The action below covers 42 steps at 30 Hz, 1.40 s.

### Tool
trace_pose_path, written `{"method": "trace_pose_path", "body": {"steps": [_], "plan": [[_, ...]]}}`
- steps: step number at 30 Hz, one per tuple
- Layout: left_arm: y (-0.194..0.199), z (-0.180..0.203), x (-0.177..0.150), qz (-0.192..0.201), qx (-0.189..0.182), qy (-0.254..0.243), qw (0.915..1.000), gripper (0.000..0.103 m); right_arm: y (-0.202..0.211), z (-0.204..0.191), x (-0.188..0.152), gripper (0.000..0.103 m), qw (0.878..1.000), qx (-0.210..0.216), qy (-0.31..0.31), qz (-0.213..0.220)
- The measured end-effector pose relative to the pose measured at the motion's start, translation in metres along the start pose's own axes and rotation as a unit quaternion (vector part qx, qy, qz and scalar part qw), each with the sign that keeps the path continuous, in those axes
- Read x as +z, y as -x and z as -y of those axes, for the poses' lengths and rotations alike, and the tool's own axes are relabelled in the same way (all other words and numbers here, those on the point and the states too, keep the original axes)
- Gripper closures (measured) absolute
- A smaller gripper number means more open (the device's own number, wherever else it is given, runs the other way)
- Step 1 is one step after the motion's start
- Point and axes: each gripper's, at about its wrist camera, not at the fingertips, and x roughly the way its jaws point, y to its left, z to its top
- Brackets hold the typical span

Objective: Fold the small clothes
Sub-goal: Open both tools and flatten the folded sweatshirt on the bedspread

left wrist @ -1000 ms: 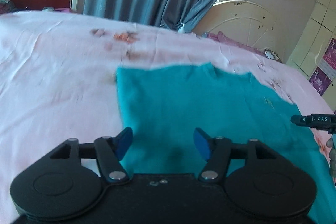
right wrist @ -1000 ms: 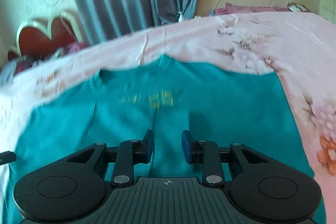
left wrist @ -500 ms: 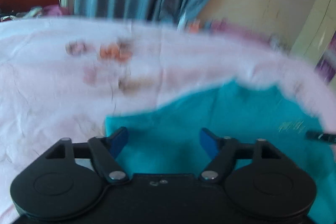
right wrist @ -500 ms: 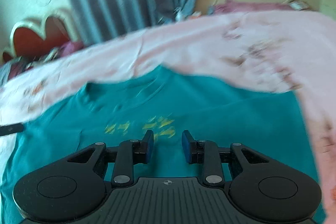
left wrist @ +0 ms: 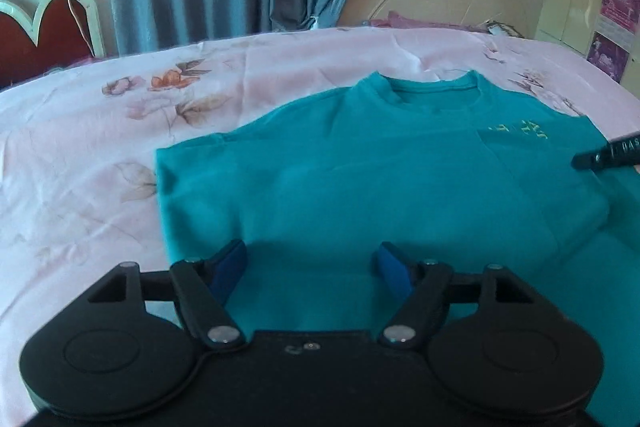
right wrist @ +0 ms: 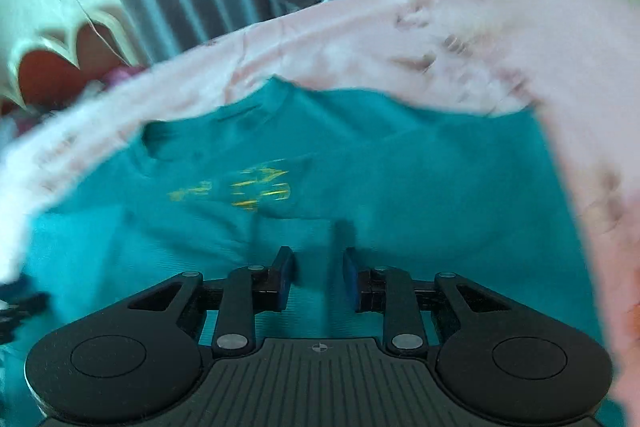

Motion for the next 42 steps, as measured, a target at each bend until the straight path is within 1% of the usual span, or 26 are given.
{"method": "trace_pose_path", "body": {"steps": [1, 2, 4, 5, 6, 7, 9, 10, 11, 12, 13, 14, 15, 17, 18, 20, 21, 24, 26, 27, 29, 33, 35, 36, 39, 42], "plan": [[0.006, -0.002, 0.000, -0.001, 0.012, 0.006, 0.9999, 0.031, 0.007, -0.003, 0.000, 0.077, 1.000, -0.013, 0.013, 0.014], [0.013, -0.003, 0.000, 0.002, 0.026, 0.016, 0.9995, 0.033, 0.017, -0.007, 0.000, 0.077, 0.999, 0.007, 0.021, 0.029], [0.027, 0.001, -0.002, 0.027, 0.001, 0.046, 0.9986, 0.031, 0.023, -0.021, -0.008, 0.077, 0.998, 0.057, 0.028, 0.027], [0.031, 0.010, -0.003, 0.037, -0.007, 0.047, 0.9982, 0.031, 0.023, -0.036, -0.011, 0.077, 0.995, 0.085, 0.042, 0.023], [0.033, 0.022, -0.004, 0.040, -0.012, 0.038, 0.9984, 0.029, 0.024, -0.054, -0.017, 0.077, 0.991, 0.112, 0.066, 0.022], [0.032, 0.036, -0.004, 0.038, -0.016, 0.019, 0.9990, 0.029, 0.022, -0.070, -0.022, 0.077, 0.988, 0.126, 0.090, 0.019], [0.025, 0.058, -0.006, 0.026, -0.020, -0.005, 0.9995, 0.027, 0.019, -0.095, -0.035, 0.075, 0.983, 0.139, 0.122, 0.015], [0.021, 0.064, -0.008, 0.019, -0.021, -0.004, 0.9996, 0.026, 0.016, -0.103, -0.041, 0.059, 0.981, 0.143, 0.134, 0.014], [0.017, 0.066, -0.010, 0.013, -0.024, -0.001, 0.9996, 0.025, 0.013, -0.110, -0.048, 0.035, 0.979, 0.139, 0.148, 0.019], [0.013, 0.066, -0.013, 0.010, -0.022, -0.001, 0.9997, 0.024, 0.011, -0.111, -0.054, 0.034, 0.979, 0.132, 0.155, 0.020], [0.011, 0.063, -0.016, 0.008, -0.017, -0.002, 0.9998, 0.024, 0.007, -0.107, -0.056, 0.037, 0.981, 0.116, 0.155, 0.013], [0.014, 0.058, -0.021, 0.009, -0.013, -0.003, 0.9999, 0.024, 0.006, -0.097, -0.057, 0.055, 0.985, 0.095, 0.144, 0.013], [0.017, 0.051, -0.024, 0.011, -0.009, -0.002, 0.9999, 0.024, 0.008, -0.086, -0.053, 0.067, 0.987, 0.093, 0.130, 0.015], [0.025, 0.038, -0.030, 0.011, -0.001, 0.003, 0.9999, 0.024, 0.011, -0.064, -0.047, 0.103, 0.991, 0.080, 0.105, 0.012], [0.030, 0.032, -0.033, 0.012, 0.003, 0.004, 0.9999, 0.024, 0.012, -0.058, -0.044, 0.103, 0.993, 0.060, 0.104, 0.012], [0.039, 0.020, -0.042, 0.011, 0.000, 0.007, 0.9999, 0.022, 0.015, -0.047, -0.040, 0.103, 0.994, 0.078, 0.081, -0.001], [0.042, 0.017, -0.044, 0.009, -0.002, 0.006, 0.9999, 0.024, 0.019, -0.046, -0.037, 0.103, 0.993, 0.083, 0.078, -0.003], [0.052, 0.015, -0.050, 0.006, 0.002, 0.004, 1.0000, 0.025, 0.029, -0.048, -0.039, 0.103, 0.994, 0.072, 0.084, 0.005], [0.064, 0.014, -0.051, 0.025, 0.009, 0.016, 0.9995, 0.030, 0.031, -0.046, -0.039, 0.103, 0.995, 0.068, 0.072, 0.015], [0.068, 0.013, -0.051, 0.036, 0.006, 0.019, 0.9992, 0.028, 0.033, -0.047, -0.039, 0.103, 0.995, 0.068, 0.070, 0.021], [0.072, 0.012, -0.051, 0.051, 0.000, 0.015, 0.9986, 0.027, 0.030, -0.050, -0.043, 0.103, 0.995, 0.061, 0.076, 0.006], [0.050, 0.002, -0.047, 0.024, 0.006, 0.022, 0.9995, 0.025, 0.029, -0.057, -0.042, 0.103, 0.996, 0.059, 0.060, 0.012], [0.044, 0.000, -0.044, 0.016, 0.018, 0.020, 0.9995, 0.022, 0.026, -0.058, -0.043, 0.103, 0.997, 0.053, 0.053, 0.004], [0.045, -0.002, -0.042, 0.013, 0.017, 0.028, 0.9994, 0.024, 0.029, -0.057, -0.043, 0.103, 0.998, 0.051, 0.044, 0.008], [0.063, -0.009, -0.043, 0.030, 0.005, 0.048, 0.9984, 0.024, 0.049, -0.052, -0.047, 0.103, 0.998, 0.052, 0.026, 0.030], [0.079, -0.015, -0.057, 0.026, 0.007, 0.056, 0.9981, 0.023, 0.065, -0.042, -0.056, 0.103, 0.999, 0.043, 0.008, 0.028]]}}
